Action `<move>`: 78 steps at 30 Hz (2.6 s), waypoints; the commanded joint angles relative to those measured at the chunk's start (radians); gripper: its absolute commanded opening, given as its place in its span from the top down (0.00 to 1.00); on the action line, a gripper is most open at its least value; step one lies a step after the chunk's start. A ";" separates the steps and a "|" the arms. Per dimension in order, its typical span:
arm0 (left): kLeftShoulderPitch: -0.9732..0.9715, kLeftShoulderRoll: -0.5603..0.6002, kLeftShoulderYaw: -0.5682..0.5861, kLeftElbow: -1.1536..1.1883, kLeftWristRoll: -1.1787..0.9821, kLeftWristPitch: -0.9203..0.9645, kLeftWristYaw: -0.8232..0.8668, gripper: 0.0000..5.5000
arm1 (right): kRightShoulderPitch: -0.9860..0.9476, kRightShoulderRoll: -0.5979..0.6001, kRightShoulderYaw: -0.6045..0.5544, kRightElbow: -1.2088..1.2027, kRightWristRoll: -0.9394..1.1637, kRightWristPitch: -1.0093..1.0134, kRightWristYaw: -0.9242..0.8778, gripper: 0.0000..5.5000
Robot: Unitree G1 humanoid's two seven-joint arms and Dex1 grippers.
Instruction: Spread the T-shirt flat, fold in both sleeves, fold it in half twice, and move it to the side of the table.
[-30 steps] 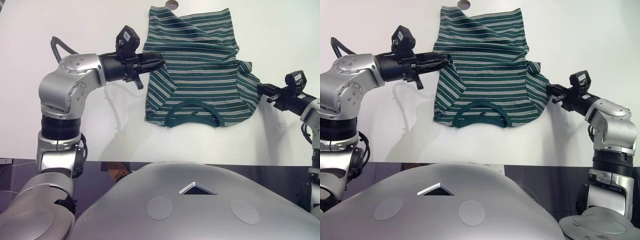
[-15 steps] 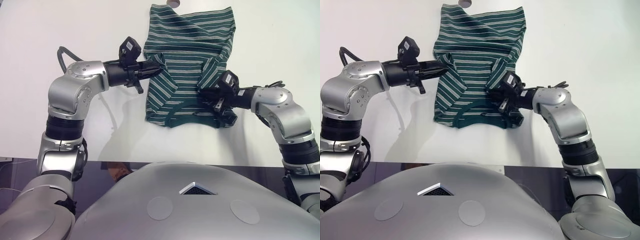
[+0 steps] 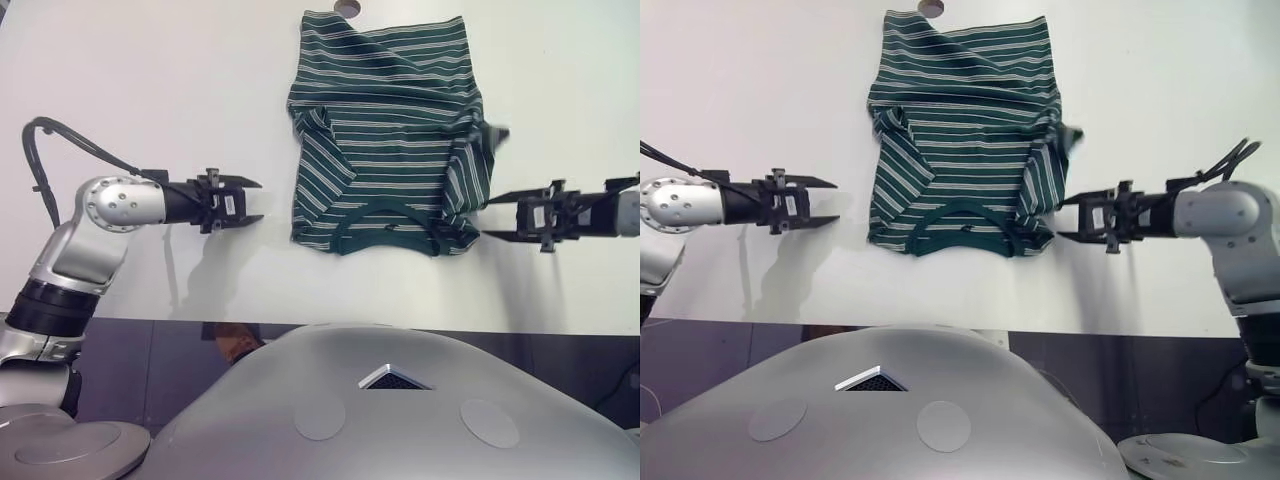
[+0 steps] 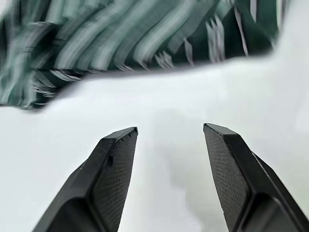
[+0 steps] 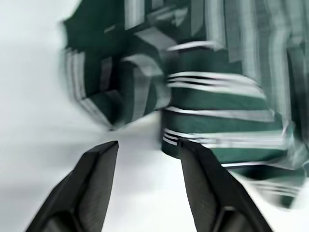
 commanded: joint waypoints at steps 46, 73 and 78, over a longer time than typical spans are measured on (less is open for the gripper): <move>0.059 0.163 -0.069 -0.153 -0.367 0.501 -0.425 1.00 | 0.181 -0.148 0.092 -0.349 0.397 0.432 0.162 1.00; -0.880 -0.608 0.162 1.170 -0.218 0.409 0.253 1.00 | -0.811 0.490 -0.015 0.980 0.224 0.393 -0.292 1.00; -0.895 -0.643 0.219 1.220 -0.207 0.366 0.317 0.87 | -0.864 0.543 -0.079 1.039 0.230 0.366 -0.335 0.90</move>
